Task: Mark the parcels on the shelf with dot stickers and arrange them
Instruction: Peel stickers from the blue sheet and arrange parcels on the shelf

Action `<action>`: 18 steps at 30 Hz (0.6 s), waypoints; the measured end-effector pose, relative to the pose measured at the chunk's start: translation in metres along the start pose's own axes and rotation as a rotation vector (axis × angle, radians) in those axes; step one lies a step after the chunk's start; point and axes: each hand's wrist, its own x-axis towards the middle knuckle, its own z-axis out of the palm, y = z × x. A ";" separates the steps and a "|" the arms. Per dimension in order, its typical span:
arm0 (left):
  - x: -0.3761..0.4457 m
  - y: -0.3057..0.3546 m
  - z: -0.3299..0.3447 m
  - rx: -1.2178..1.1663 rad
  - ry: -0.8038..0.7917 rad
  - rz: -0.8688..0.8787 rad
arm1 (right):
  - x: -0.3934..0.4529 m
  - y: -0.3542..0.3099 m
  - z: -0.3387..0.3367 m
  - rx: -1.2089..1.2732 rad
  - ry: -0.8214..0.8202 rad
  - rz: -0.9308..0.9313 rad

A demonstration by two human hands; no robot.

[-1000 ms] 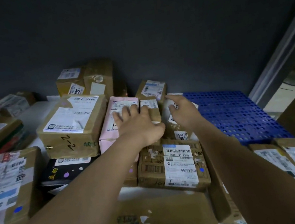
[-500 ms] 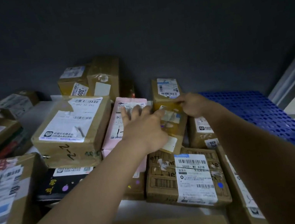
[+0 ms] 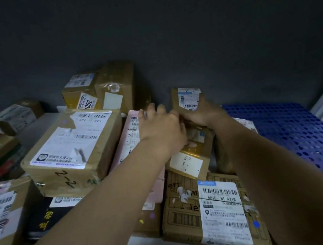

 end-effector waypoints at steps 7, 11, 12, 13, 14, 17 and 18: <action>0.004 -0.015 0.010 -0.059 0.042 -0.043 | -0.025 -0.016 -0.006 0.028 0.067 0.032; 0.004 -0.017 0.011 -0.189 0.066 -0.074 | -0.035 -0.013 -0.014 0.104 0.150 0.015; 0.004 -0.017 0.009 -0.225 0.079 -0.084 | -0.040 -0.012 -0.017 0.150 0.180 -0.009; 0.003 -0.017 0.007 -0.255 0.098 -0.093 | -0.044 -0.012 -0.020 0.207 0.218 -0.044; 0.001 -0.017 0.004 -0.276 0.125 -0.096 | -0.049 -0.012 -0.023 0.273 0.266 -0.087; -0.007 -0.015 -0.005 -0.343 0.207 -0.079 | -0.072 -0.016 -0.032 0.471 0.408 -0.216; -0.011 -0.013 -0.010 -0.391 0.215 -0.076 | -0.082 -0.018 -0.036 0.506 0.440 -0.248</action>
